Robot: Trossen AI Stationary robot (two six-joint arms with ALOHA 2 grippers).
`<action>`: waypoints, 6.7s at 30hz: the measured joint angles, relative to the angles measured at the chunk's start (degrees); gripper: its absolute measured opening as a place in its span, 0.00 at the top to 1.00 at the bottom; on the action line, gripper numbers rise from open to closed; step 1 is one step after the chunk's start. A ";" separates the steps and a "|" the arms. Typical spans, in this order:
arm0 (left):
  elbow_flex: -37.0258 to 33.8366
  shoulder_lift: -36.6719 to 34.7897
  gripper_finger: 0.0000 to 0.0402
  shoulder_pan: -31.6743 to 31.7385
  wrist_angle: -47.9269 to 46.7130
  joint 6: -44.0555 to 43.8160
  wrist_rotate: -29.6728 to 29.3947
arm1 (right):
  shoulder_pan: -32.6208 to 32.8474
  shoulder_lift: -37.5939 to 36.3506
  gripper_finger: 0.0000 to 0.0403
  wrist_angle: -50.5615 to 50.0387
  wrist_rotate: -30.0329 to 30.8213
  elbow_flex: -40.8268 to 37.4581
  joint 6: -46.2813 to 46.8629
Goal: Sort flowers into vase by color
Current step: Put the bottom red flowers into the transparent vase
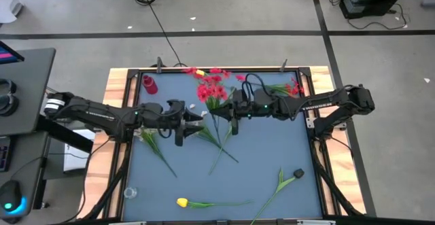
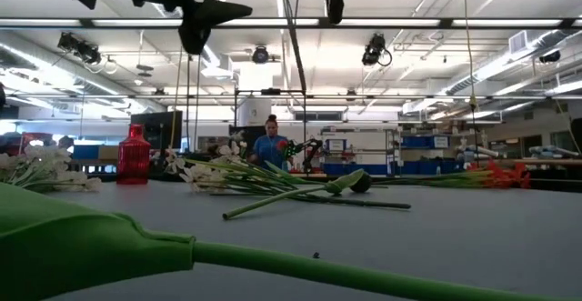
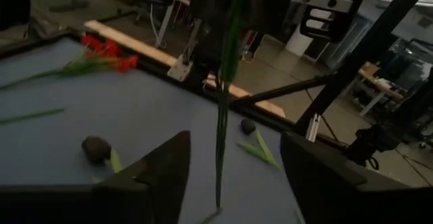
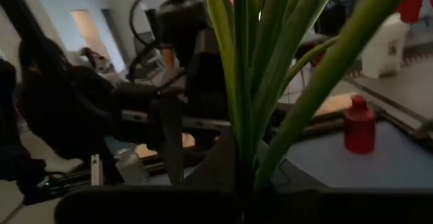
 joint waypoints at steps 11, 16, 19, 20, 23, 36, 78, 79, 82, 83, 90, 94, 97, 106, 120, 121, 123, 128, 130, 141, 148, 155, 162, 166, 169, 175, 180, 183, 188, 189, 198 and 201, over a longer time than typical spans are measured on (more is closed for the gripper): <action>2.60 4.58 0.36 3.06 8.86 2.19 1.34 | -0.82 -0.02 0.94 2.56 -2.09 0.01 -2.36; 7.80 7.66 0.38 2.96 5.11 5.78 3.05 | -1.17 0.00 0.94 2.72 -0.85 1.79 -3.35; 9.56 7.50 0.38 3.01 -0.16 5.84 3.00 | -1.63 0.74 0.94 0.91 -0.81 6.30 -6.50; 9.80 7.11 0.38 3.01 -1.05 5.85 2.99 | -1.97 1.01 0.94 -1.49 -1.38 7.96 -7.36; 9.99 5.80 0.38 2.96 -1.91 5.85 2.99 | -2.76 4.30 0.94 -6.76 -4.44 13.58 -9.03; 9.99 -7.73 0.51 2.29 -19.91 3.55 2.03 | -1.62 17.78 0.94 -6.81 -11.74 27.79 -8.90; 9.94 -29.25 1.00 -1.34 -41.41 17.83 1.78 | -1.60 6.29 0.74 -45.16 -12.54 34.32 -11.19; 9.94 -29.69 1.00 -1.34 -41.90 17.84 1.60 | -1.54 4.82 0.74 -45.21 -12.00 32.80 -10.82; 9.94 -30.52 1.00 -1.34 -44.01 17.87 1.44 | -0.66 -0.92 0.74 -43.09 -8.12 25.94 -9.24; 9.94 -30.50 1.00 -1.34 -44.15 17.91 1.44 | -0.22 -3.28 0.75 -42.26 -6.65 23.34 -8.42; 8.90 -30.30 1.00 -1.34 -44.27 19.69 1.41 | 4.80 -19.03 0.78 -37.48 3.59 6.45 -2.70; 8.57 -30.28 1.00 -1.34 -44.51 19.75 1.39 | 7.07 -23.96 0.78 -38.33 4.72 2.35 -2.61; 8.57 -30.26 1.00 -1.34 -44.52 19.75 1.39 | 8.00 -26.09 0.78 -39.09 4.75 1.02 -1.57; 8.57 -30.26 0.99 -1.34 -44.98 19.73 1.17 | 8.66 -32.80 0.79 -42.08 5.47 -3.87 -1.03; 8.57 -30.24 0.99 -1.47 -51.36 14.87 0.78 | 8.57 -40.70 0.79 -33.34 8.40 -10.32 0.96; 8.57 -30.24 0.99 -1.72 -51.24 15.18 1.26 | 8.46 -40.68 0.79 -33.38 9.02 -10.32 0.94; 8.57 -30.24 0.99 -2.46 -50.83 16.26 1.90 | 8.17 -40.47 0.79 -33.26 9.91 -10.32 0.91; 8.57 -30.39 0.98 -5.16 -50.57 16.05 5.34 | 8.12 -40.39 0.79 -33.31 9.19 -10.32 0.83; 8.57 -30.42 0.98 -6.81 -50.59 15.96 8.53 | 8.14 -40.39 0.80 -33.34 9.18 -10.32 0.83; 8.57 -32.82 0.98 -12.92 -50.15 17.20 28.35 | 8.14 -40.37 0.80 -33.34 9.18 -10.32 0.83; 8.59 -35.05 0.99 -20.23 -50.09 22.22 38.82 | 8.14 -40.37 0.80 -33.37 9.18 -10.32 0.83; 8.59 -35.23 1.00 -33.92 -49.46 26.13 31.84 | 8.14 -40.37 0.80 -33.37 9.16 -10.32 0.83; 8.59 -34.17 1.00 -49.39 -44.03 27.94 21.41 | 8.14 -40.37 0.80 -33.36 9.13 -10.32 0.83; 8.57 -31.96 1.00 -55.51 -44.64 28.51 18.62 | 8.14 -40.37 0.80 -33.35 9.13 -10.30 0.83; 8.55 -31.31 1.00 -57.60 -44.74 30.00 16.61 | 8.14 -40.37 0.80 -33.34 9.12 -10.30 0.83; 0.84 -31.18 1.00 -57.84 -36.59 26.84 15.15 | 8.14 -40.37 0.80 -33.34 9.11 -10.30 0.83; -4.47 -31.20 0.99 -57.86 -30.32 24.94 13.89 | 8.14 -40.37 0.80 -33.35 9.11 -10.30 0.83; -4.71 -31.52 0.99 -57.80 -31.93 25.81 12.24 | 8.14 -40.37 0.80 -33.36 9.11 -10.30 0.83; -4.63 -33.02 0.99 -57.80 -32.56 27.20 10.42 | 8.14 -40.37 0.80 -33.33 9.11 -10.30 0.83; -4.61 -33.08 0.99 -57.80 -32.93 27.18 10.36 | 8.14 -40.37 0.80 -33.39 9.11 -10.30 0.83; -4.59 -33.43 0.98 -57.80 -38.37 29.99 6.04 | 8.13 -40.37 0.80 -33.34 9.11 -10.30 0.83; -4.59 -33.47 0.98 -57.80 -38.83 30.12 4.85 | 8.14 -40.37 0.80 -33.34 9.11 -10.30 0.83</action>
